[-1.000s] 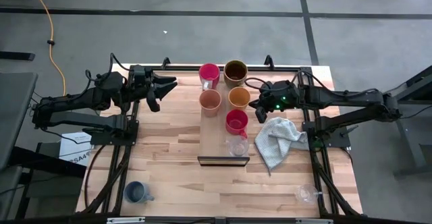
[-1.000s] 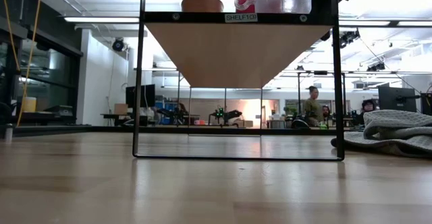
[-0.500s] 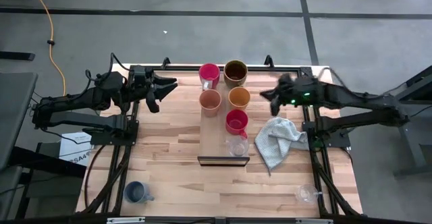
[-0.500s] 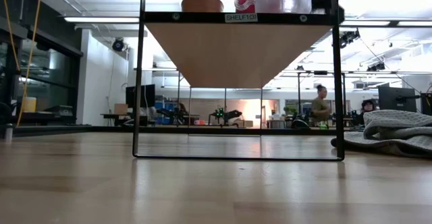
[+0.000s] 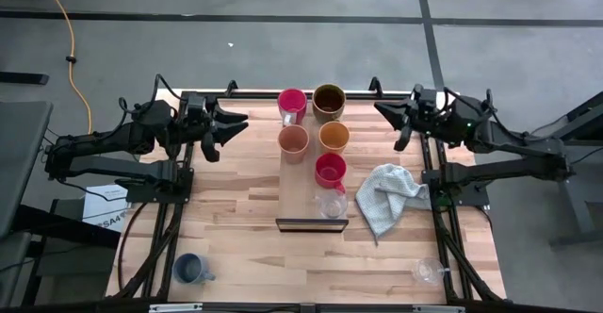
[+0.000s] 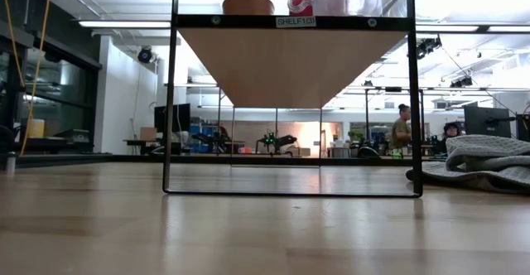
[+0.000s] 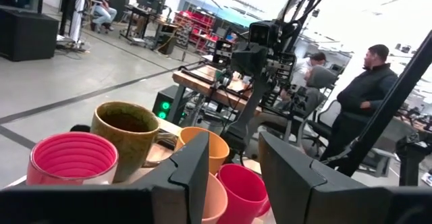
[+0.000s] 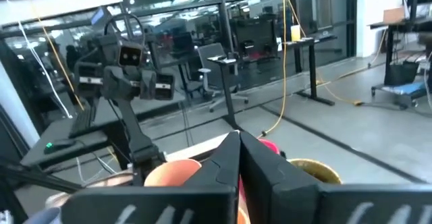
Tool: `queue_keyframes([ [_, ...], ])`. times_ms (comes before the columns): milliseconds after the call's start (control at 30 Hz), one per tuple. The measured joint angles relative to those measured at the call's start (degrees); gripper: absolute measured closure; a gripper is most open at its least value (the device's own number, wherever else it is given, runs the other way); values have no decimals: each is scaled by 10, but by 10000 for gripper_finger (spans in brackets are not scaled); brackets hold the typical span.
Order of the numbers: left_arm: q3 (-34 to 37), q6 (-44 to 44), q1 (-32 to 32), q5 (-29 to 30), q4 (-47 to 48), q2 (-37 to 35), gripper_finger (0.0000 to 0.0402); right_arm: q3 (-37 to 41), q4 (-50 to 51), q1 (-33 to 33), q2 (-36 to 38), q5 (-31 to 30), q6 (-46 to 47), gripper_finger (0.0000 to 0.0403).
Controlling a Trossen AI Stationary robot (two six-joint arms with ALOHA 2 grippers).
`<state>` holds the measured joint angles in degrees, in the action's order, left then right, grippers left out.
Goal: Stack small to large cups/mugs on shelf
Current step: Put the blue mug on the shelf
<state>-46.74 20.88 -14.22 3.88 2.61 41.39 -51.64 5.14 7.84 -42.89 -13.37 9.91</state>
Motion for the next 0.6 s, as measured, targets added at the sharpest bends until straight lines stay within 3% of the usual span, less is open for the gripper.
queue_keyframes([
  [500, 0, 0, 0, 22, 0, 2, 284, 0, -7, 0, -3, 0, -10, 403],
  [600, -9, 5, 0, 1, 8, 15, 276, 0, -7, 0, -3, 1, -10, 403],
])
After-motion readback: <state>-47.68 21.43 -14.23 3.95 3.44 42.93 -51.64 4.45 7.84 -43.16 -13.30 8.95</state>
